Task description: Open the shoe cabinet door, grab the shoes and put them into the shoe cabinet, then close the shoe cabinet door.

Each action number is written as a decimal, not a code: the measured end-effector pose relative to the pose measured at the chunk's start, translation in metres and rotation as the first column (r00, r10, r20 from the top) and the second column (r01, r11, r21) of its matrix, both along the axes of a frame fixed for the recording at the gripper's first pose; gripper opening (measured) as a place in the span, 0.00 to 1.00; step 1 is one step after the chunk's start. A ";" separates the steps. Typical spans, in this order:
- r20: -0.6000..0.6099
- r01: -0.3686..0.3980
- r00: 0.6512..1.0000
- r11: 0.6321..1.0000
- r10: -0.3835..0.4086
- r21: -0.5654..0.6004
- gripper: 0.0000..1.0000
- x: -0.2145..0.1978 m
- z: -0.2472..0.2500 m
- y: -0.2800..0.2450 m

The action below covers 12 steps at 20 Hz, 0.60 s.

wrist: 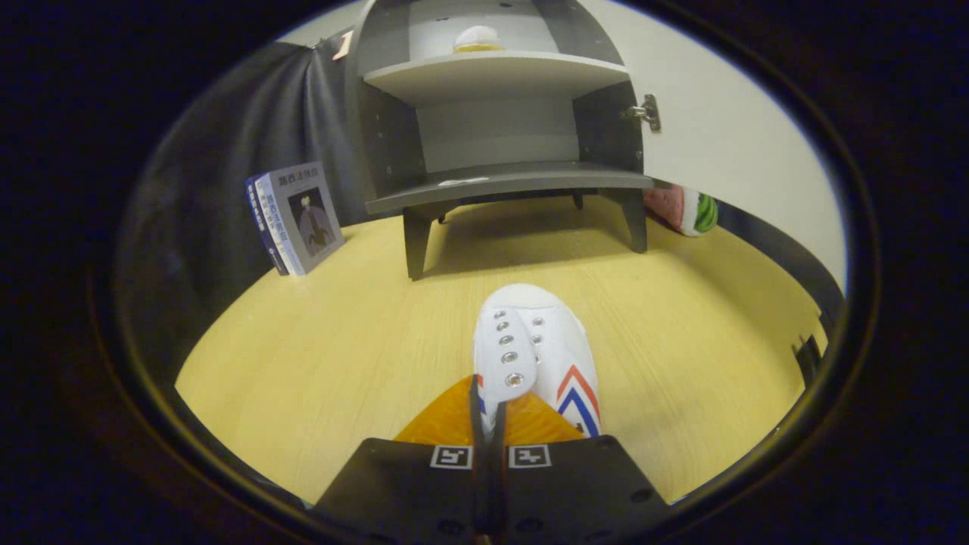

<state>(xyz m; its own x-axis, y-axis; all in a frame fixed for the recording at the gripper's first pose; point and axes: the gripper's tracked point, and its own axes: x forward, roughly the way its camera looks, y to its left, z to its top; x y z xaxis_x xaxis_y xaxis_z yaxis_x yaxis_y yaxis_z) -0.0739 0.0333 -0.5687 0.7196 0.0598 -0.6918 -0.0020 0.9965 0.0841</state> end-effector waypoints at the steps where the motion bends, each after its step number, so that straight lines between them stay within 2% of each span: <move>1: 0.003 -0.012 1.000 1.000 0.012 -0.015 0.03 0.002 0.006 -0.002; 5: 0.016 -0.052 0.998 0.998 0.053 -0.046 0.03 0.010 0.038 -0.003; 8: 0.031 -0.024 0.999 0.999 0.025 -0.048 0.03 0.026 0.076 -0.011; 12: 0.099 0.017 0.995 0.998 -0.010 -0.067 0.03 0.051 0.162 -0.016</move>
